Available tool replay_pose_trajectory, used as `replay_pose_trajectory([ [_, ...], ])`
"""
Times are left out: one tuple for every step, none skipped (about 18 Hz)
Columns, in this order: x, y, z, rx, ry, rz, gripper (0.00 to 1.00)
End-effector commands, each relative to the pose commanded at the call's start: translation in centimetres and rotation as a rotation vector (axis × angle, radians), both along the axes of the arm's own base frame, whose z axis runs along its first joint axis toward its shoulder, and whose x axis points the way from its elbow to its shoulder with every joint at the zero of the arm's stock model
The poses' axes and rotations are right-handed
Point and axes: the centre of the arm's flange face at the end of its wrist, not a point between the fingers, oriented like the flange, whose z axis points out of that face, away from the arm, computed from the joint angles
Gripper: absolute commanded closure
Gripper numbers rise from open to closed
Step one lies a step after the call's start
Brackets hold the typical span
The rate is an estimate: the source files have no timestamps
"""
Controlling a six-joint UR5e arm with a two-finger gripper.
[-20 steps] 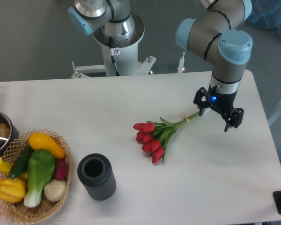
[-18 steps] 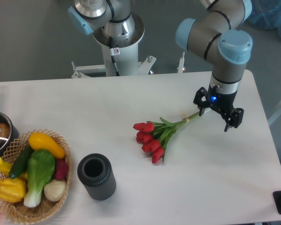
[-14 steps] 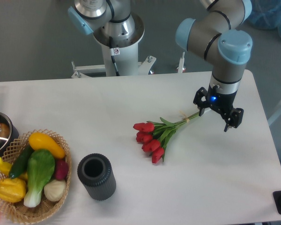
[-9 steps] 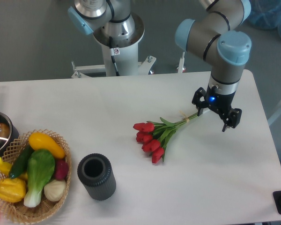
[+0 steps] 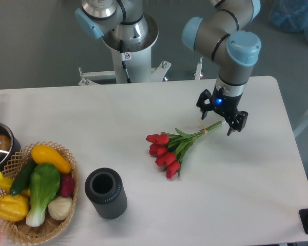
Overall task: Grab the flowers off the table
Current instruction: 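Move the open gripper along the stems toward the red tulip heads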
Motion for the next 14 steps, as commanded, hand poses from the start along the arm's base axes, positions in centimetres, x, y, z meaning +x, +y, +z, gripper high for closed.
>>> replay_pose_trajectory([
  [0.0,0.1,-0.2,0.006,-0.007,-0.001,0.00],
  [0.0,0.0,-0.3,0.005,-0.009,0.000,0.00],
  [0.0,0.0,-0.4,0.006,-0.011,-0.001,0.00],
  [0.0,0.1,-0.5,0.003,-0.013,-0.003,0.00],
  [0.1,0.2,-0.6,0.002,-0.012,-0.009,0.00],
  [0.1,0.3,-0.6,0.001,-0.013,-0.014,0.00],
  [0.2,0.5,-0.7,0.000,-0.013,-0.021,0.00],
  [0.2,0.8,-1.1,-0.003,-0.018,-0.027,0.00],
  [0.2,1.2,-1.5,-0.005,-0.024,-0.037,0.00],
  [0.8,1.9,-1.8,-0.007,-0.031,-0.052,0.00],
  [1.5,2.5,-2.2,-0.010,-0.038,-0.067,0.00],
  [2.0,3.2,-2.9,-0.015,-0.050,-0.085,0.00],
  [2.5,3.9,-3.5,-0.022,-0.061,-0.102,0.00],
  [2.9,4.5,-3.8,-0.023,-0.064,-0.114,0.00],
])
